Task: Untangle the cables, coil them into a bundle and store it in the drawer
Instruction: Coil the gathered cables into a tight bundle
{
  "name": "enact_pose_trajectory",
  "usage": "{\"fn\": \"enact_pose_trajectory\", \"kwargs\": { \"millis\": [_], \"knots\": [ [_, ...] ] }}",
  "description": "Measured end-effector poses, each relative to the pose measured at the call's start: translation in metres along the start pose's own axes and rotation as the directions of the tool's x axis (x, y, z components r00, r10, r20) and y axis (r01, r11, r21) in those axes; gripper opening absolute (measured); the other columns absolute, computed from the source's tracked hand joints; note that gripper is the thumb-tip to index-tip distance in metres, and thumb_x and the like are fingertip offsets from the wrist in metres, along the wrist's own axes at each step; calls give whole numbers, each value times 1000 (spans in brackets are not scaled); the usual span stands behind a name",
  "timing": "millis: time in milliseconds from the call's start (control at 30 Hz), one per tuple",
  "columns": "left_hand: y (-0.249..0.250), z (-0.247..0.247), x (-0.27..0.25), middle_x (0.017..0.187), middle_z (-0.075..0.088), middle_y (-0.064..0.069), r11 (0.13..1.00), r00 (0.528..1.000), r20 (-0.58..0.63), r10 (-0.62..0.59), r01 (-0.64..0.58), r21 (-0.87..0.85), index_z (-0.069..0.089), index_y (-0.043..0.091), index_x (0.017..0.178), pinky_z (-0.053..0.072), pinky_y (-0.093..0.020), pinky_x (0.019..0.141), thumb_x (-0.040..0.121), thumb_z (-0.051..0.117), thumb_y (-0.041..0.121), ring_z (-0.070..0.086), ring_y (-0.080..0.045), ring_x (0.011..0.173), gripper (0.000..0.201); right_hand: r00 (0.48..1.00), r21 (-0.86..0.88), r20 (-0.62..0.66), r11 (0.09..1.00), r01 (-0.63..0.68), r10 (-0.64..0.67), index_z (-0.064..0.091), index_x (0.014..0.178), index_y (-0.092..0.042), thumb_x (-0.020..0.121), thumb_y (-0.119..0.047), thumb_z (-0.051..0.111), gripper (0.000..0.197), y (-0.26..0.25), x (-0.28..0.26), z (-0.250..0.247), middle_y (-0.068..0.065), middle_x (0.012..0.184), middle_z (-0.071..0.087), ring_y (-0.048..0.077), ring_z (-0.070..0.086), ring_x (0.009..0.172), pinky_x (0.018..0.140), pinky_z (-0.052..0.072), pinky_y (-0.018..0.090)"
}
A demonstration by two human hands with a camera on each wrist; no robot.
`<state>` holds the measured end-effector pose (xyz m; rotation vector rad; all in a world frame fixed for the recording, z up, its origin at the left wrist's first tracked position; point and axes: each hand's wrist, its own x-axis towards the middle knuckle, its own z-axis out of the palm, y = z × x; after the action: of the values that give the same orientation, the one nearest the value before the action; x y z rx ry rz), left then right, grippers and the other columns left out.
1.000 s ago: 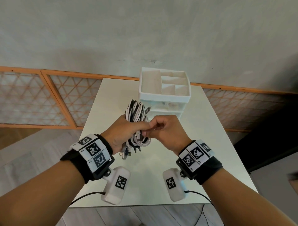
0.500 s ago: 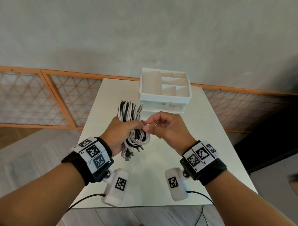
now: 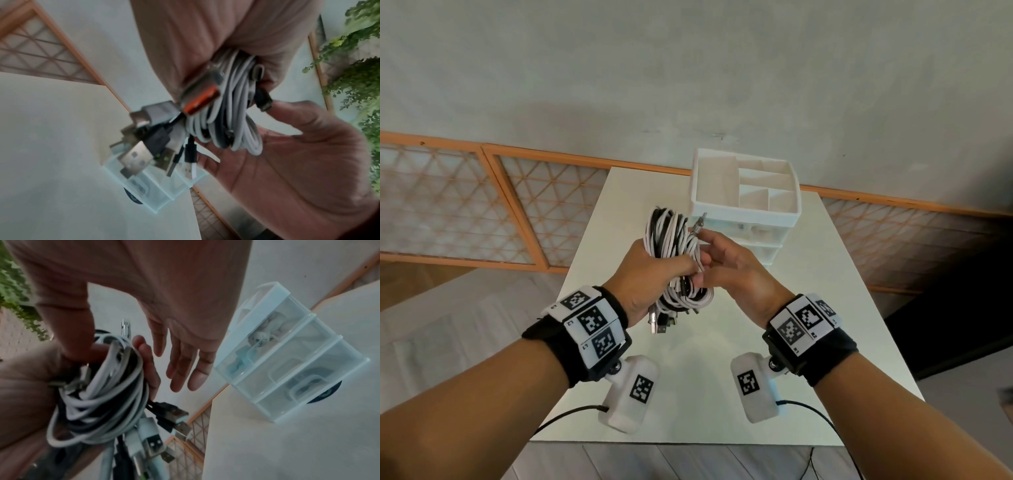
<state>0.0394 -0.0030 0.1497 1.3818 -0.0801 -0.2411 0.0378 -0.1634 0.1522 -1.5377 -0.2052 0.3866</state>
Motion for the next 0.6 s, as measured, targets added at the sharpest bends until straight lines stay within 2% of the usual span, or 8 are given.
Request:
{"fn": "enact_pose_trajectory", "kwargs": {
  "millis": [67, 100, 167, 200, 300, 433, 500, 600],
  "knots": [
    [1, -3, 1, 98, 72, -27, 1000, 1000, 14, -11, 12, -11, 73, -3, 94, 57, -54, 83, 70, 62, -2, 70, -39, 93, 26, 996, -37, 89, 999, 25, -21, 38, 147, -15, 72, 8, 75, 87, -6, 3, 9, 3, 113, 68, 16, 67, 105, 90, 53, 28],
    [1, -4, 1, 94, 70, -30, 1000, 1000, 23, -10, 10, -16, 70, -7, 95, 58, -56, 77, 70, 62, -2, 69, -38, 86, 26, 992, -57, 113, 997, 56, -49, 33, 149, -14, 71, 14, 76, 93, -7, 6, 15, 8, 122, 65, 19, 66, 111, 92, 54, 29],
    [0, -6, 2, 84, 63, -26, 998, 999, 44, -2, 5, -65, 63, -14, 96, 58, -43, 60, 71, 62, -3, 64, -32, 75, 27, 994, -57, 91, 996, 70, -65, 20, 153, -16, 66, 18, 79, 110, -6, 13, 24, 15, 137, 57, 24, 64, 119, 94, 55, 33],
    [-1, -7, 4, 83, 62, -23, 995, 999, 54, -4, 9, -95, 61, -16, 98, 56, -36, 58, 72, 61, -4, 63, -29, 73, 28, 996, -59, 71, 996, 62, -58, 17, 154, -19, 64, 18, 80, 116, -5, 17, 27, 17, 140, 55, 26, 63, 121, 95, 55, 36],
    [-5, -11, 6, 86, 64, -18, 990, 995, 86, -57, 68, -126, 66, -10, 101, 56, -30, 59, 79, 61, -4, 64, -23, 77, 23, 998, -115, 12, 991, 68, -67, 27, 150, -19, 59, 18, 85, 115, -1, 23, 29, 17, 133, 61, 27, 66, 117, 96, 56, 43],
    [-12, -8, 12, 92, 73, -12, 993, 984, 130, -121, 118, 24, 72, 10, 99, 57, -27, 68, 85, 65, 4, 70, -17, 85, 17, 986, -260, -124, 963, 73, -108, 49, 131, -12, 56, 15, 85, 88, 14, 27, 22, 10, 113, 71, 23, 71, 105, 88, 60, 48],
    [-16, -5, 19, 93, 76, -7, 991, 990, 73, -117, 112, 78, 72, 16, 101, 58, -27, 65, 82, 72, 6, 73, -14, 83, 22, 977, -290, -178, 955, 60, -116, 52, 127, -15, 56, 9, 88, 82, 22, 30, 13, 6, 110, 73, 22, 72, 103, 86, 60, 50],
    [-21, 4, 31, 86, 78, -6, 988, 990, -40, -136, 138, 68, 74, 18, 94, 61, -34, 65, 74, 77, 4, 74, -18, 78, 24, 964, -358, -237, 933, 29, -121, 52, 125, -25, 57, -6, 90, 80, 29, 36, 1, -3, 108, 73, 15, 72, 101, 85, 61, 47]
  ]
}}
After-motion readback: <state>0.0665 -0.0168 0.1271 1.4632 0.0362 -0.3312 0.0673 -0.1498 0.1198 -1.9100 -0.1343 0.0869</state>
